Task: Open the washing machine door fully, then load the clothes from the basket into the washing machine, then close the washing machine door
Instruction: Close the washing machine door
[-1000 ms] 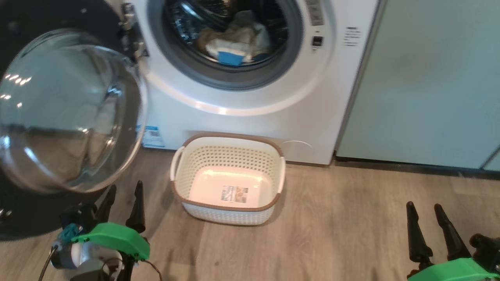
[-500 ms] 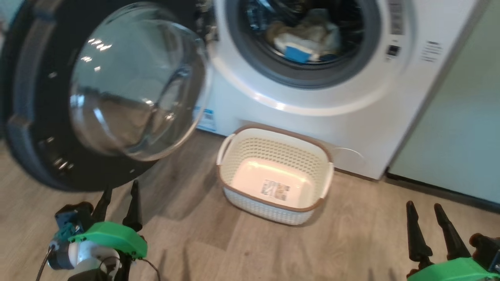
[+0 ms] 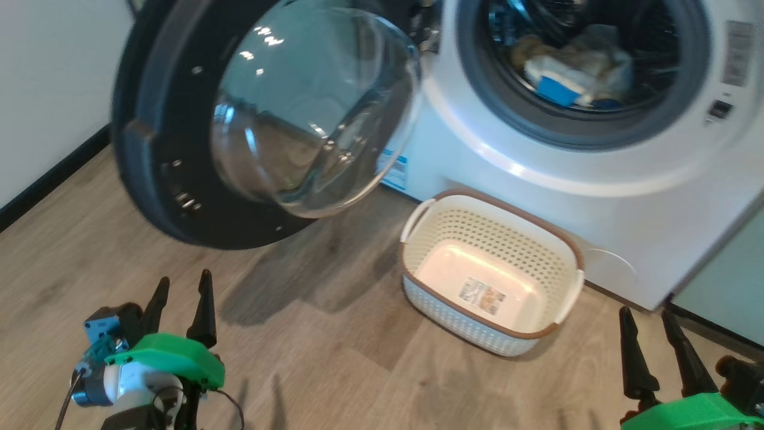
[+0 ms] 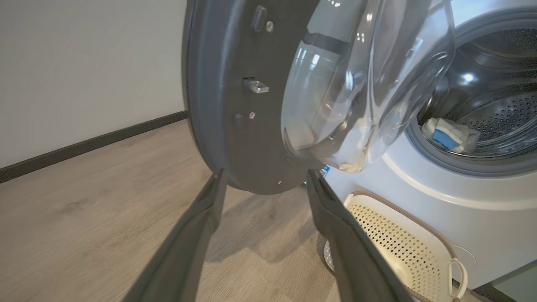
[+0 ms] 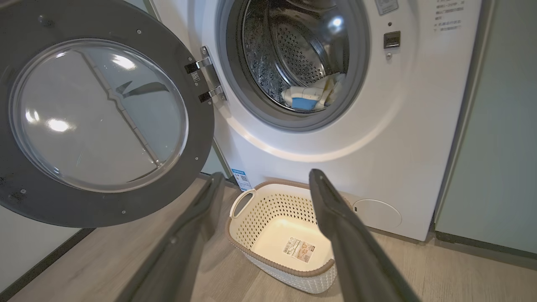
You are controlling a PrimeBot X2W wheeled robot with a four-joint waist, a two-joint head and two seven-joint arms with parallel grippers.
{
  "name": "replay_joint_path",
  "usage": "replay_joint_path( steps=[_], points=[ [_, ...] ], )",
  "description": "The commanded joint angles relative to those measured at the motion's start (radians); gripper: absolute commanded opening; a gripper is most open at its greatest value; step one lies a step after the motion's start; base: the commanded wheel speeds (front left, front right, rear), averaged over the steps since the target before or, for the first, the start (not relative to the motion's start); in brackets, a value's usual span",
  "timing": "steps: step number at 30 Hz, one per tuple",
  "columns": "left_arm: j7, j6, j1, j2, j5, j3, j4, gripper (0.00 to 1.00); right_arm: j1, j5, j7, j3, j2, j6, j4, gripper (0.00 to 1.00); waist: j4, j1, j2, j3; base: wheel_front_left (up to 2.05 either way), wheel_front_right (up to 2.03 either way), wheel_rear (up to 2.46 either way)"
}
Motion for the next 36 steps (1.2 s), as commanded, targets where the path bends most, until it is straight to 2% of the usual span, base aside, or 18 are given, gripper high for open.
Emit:
replay_joint_path(
  steps=[1,12,23,24,25,27,28,29,32,36],
  points=[
    [-0.009,-0.001,-0.051,0.013,0.01,0.036,-0.024,1.0,-0.055,-0.005,-0.01,0.018,-0.018,0.004,-0.029,1.0,0.037,0.0,0.0,0.007,0.0,0.0,0.0],
    [-0.009,-0.001,-0.05,0.001,0.015,0.047,-0.018,1.0,-0.058,-0.006,-0.01,0.025,-0.023,0.004,-0.025,1.0,0.139,0.0,0.0,0.011,0.0,0.0,0.0],
    [-0.009,-0.001,-0.04,-0.001,0.016,0.062,-0.024,1.0,-0.056,-0.003,-0.01,0.033,-0.019,0.004,-0.018,1.0,0.156,0.0,0.0,-0.004,0.0,0.0,0.0],
    [-0.009,-0.001,-0.039,0.001,0.011,0.063,-0.025,0.82,-0.056,-0.003,-0.01,0.036,-0.019,0.004,-0.017,1.0,0.154,0.0,0.0,-0.006,0.0,0.0,0.0],
    [-0.009,-0.001,-0.039,0.002,0.0,0.065,-0.025,0.55,-0.056,-0.002,-0.01,0.038,-0.018,0.004,-0.016,1.0,0.151,0.0,0.0,-0.008,0.0,0.0,0.0],
    [-0.009,-0.001,-0.041,0.005,-0.042,0.073,-0.024,0.25,-0.057,-0.001,-0.01,0.041,-0.016,0.004,-0.015,1.0,0.144,0.0,0.0,-0.01,0.0,0.0,0.0],
    [-0.009,-0.001,-0.043,0.007,-0.073,0.079,-0.022,0.04,-0.056,0.0,-0.01,0.042,-0.015,0.004,-0.015,1.0,0.14,0.0,0.0,-0.012,0.0,0.0,0.0],
    [-0.009,-0.001,-0.046,0.011,-0.113,0.085,-0.019,0.0,-0.055,0.0,-0.01,0.043,-0.015,0.004,-0.015,1.0,0.135,0.0,0.0,-0.013,0.0,0.0,0.0],
    [-0.009,-0.001,-0.056,0.038,-0.257,0.094,0.0,0.0,-0.051,0.001,-0.01,0.045,-0.015,0.004,-0.014,1.0,0.119,0.0,0.0,-0.015,0.0,0.0,0.0],
    [0.024,-0.001,-0.085,0.087,-0.52,0.122,0.011,0.0,-0.047,0.0,-0.01,0.047,-0.017,0.004,-0.015,1.0,0.096,0.0,0.0,-0.012,0.0,0.0,0.0]
  ],
)
